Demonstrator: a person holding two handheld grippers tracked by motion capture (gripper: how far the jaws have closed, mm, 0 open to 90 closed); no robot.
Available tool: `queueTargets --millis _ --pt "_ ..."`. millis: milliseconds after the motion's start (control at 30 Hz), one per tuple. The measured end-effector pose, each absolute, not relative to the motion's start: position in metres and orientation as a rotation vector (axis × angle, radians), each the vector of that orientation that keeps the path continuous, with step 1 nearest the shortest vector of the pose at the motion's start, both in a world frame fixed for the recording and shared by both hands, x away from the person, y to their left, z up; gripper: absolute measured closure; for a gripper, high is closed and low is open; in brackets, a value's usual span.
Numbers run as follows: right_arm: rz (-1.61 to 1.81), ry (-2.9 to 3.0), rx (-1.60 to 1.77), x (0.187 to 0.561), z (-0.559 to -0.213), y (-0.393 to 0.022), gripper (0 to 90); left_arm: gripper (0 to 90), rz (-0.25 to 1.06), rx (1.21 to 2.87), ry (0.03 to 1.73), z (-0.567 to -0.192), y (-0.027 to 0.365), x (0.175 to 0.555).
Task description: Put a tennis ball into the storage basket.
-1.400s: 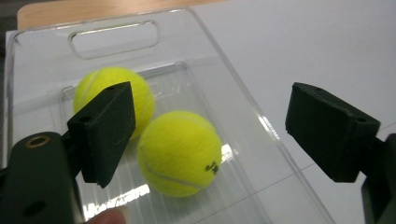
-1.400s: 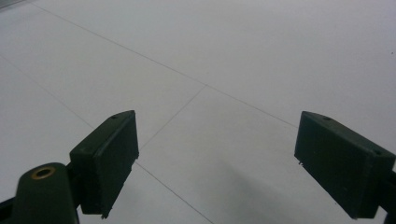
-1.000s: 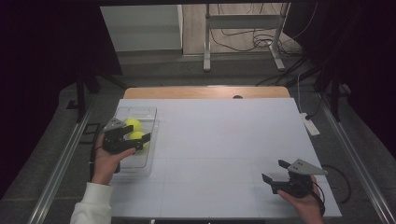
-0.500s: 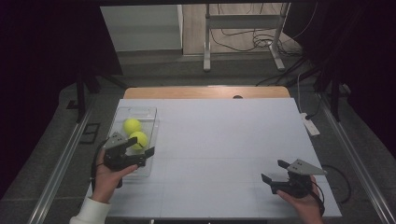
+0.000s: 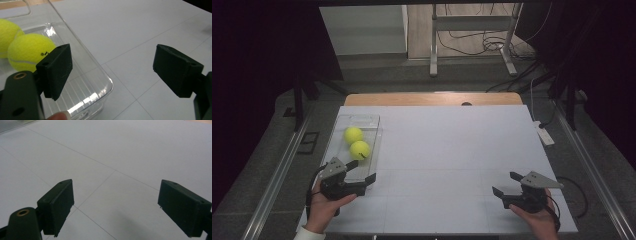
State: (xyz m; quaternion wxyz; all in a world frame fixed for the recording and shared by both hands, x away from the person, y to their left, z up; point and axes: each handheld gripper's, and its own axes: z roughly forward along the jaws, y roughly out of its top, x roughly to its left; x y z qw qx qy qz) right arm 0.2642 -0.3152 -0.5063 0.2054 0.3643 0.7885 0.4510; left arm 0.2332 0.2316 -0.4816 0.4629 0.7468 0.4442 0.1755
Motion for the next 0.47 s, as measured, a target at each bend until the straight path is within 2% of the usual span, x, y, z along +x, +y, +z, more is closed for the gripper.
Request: queueTargets --millis 467 --pt "1.247 2.192 1.020 0.2633 -0.5060 -0.3160 13.9 17.2 0.429 1.847 1.085 -0.4838 0.2289 0.2345"
